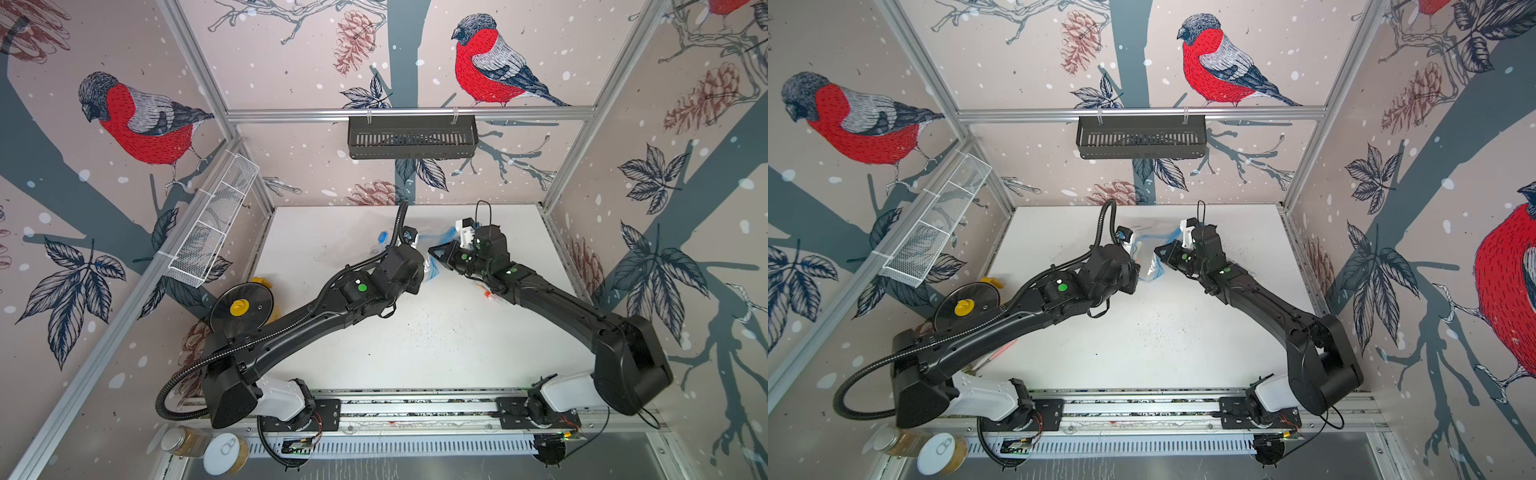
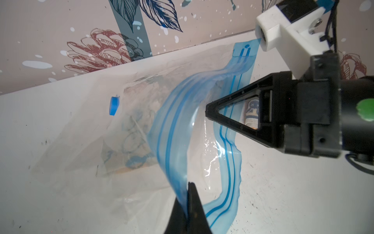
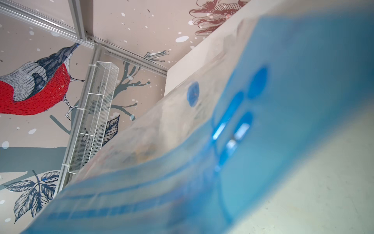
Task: Place the folded towel into the vacuum bag
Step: Adjust the vacuum bag at the center of the board.
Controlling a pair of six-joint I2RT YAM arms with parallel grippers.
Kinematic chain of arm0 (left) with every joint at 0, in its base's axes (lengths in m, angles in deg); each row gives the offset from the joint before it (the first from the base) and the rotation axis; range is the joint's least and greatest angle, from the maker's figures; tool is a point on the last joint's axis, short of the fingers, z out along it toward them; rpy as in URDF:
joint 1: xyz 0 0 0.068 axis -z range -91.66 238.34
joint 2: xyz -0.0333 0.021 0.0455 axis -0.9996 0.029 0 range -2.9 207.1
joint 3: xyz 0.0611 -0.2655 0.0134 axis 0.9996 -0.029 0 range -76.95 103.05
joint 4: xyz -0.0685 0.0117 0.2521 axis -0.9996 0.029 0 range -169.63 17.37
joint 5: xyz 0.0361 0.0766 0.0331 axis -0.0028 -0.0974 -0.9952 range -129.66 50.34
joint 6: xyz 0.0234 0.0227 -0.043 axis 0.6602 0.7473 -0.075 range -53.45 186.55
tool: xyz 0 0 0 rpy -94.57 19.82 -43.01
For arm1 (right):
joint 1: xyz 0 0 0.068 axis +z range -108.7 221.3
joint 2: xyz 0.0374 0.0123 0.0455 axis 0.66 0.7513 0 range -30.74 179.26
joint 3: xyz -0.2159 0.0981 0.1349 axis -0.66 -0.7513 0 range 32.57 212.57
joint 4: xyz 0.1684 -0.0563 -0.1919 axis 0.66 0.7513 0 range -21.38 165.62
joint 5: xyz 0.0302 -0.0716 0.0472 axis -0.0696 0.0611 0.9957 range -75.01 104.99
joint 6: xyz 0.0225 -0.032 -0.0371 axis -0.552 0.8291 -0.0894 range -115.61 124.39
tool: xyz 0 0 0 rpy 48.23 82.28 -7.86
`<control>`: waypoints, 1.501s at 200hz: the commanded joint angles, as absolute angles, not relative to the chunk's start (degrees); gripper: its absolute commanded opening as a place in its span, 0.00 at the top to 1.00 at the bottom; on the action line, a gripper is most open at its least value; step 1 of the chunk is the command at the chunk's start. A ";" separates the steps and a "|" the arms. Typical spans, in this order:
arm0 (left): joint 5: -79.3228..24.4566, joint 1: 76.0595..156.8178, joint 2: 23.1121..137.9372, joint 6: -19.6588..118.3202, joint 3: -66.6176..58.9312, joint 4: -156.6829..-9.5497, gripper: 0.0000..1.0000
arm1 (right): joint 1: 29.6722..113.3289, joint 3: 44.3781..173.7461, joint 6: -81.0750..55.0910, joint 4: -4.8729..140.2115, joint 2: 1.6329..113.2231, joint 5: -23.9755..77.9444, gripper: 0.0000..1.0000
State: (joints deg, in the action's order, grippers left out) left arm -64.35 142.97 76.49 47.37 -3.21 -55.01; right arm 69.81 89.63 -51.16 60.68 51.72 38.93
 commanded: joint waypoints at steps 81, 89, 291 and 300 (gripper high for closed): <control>-60.97 142.91 75.61 50.08 -5.70 -58.22 1.00 | 68.76 93.20 -49.01 65.67 51.30 39.79 0.98; -59.80 142.92 75.34 49.24 -6.51 -58.55 1.00 | 68.81 92.68 -49.13 65.42 51.01 39.86 0.97; -51.17 143.01 79.20 38.81 -16.89 -62.39 1.00 | 75.49 76.52 -50.47 57.71 48.62 33.01 0.90; -51.38 143.01 80.04 38.61 -16.70 -62.84 1.00 | 75.36 76.81 -50.17 58.14 48.74 33.00 0.90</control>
